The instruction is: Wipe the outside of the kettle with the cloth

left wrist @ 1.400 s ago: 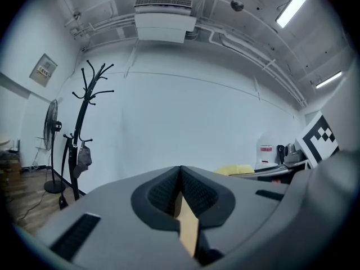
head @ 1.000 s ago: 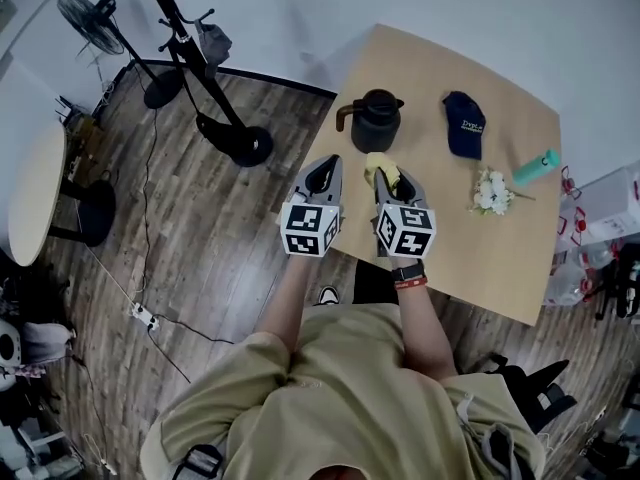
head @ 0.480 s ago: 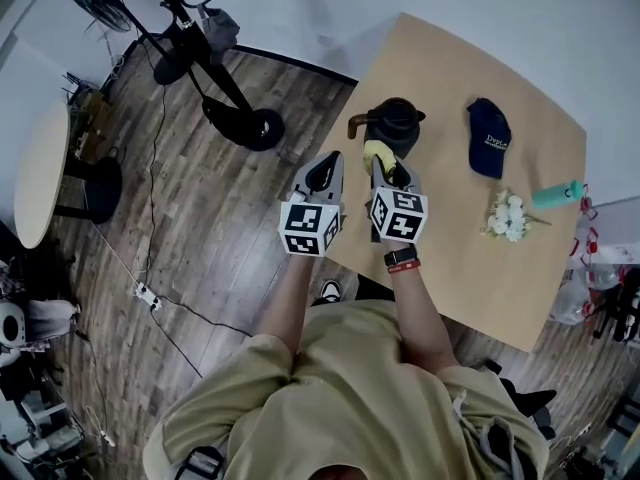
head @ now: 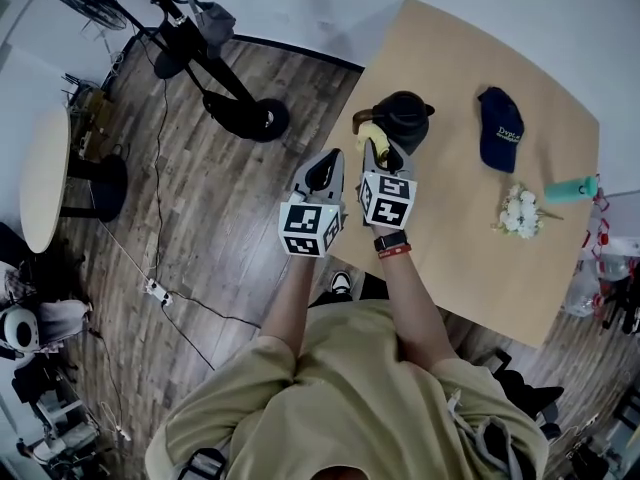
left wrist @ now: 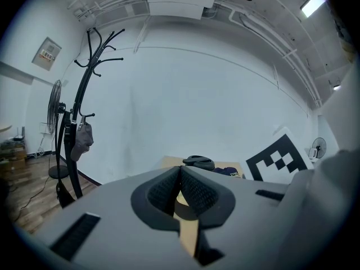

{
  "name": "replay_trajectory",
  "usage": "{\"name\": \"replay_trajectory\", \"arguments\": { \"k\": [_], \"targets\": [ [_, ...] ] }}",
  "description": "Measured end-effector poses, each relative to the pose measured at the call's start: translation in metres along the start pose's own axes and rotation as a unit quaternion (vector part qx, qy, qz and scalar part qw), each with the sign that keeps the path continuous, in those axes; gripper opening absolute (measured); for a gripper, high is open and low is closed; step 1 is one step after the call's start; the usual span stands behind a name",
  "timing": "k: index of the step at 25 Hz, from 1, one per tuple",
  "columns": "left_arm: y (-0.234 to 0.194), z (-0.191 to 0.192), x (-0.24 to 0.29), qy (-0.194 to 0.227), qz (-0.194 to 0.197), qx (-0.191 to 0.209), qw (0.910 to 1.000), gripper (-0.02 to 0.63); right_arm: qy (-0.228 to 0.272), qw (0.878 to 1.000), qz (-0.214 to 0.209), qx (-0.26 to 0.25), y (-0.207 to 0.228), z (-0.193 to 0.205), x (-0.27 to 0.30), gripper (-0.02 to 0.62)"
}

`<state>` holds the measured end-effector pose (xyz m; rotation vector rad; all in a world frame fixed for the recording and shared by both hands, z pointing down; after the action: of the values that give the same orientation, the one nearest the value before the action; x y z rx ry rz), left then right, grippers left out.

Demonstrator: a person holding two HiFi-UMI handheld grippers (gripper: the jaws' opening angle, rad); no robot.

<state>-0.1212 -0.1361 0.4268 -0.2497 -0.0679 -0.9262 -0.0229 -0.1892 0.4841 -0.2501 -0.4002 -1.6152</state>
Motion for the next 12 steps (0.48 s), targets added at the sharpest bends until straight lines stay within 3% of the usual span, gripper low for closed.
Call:
{"name": "replay_trajectory", "arguments": {
  "k": [12],
  "targets": [
    [0.000,0.008,-0.007,-0.005,0.003,0.005,1.0000,0.023,-0.004,0.999,0.032,0.008,0.000,0.004,0.015,0.135]
  ]
}}
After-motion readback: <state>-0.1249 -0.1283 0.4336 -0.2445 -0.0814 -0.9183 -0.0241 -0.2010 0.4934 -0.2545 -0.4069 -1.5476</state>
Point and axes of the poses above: the fingertips, and each gripper's own axes: x forward along the fingers, y to its right, z out of its underside, the point moved 3 cm from there along -x, backward along the fingers, and after that the axes turned 13 degrees about z, right-handed, at the moved point
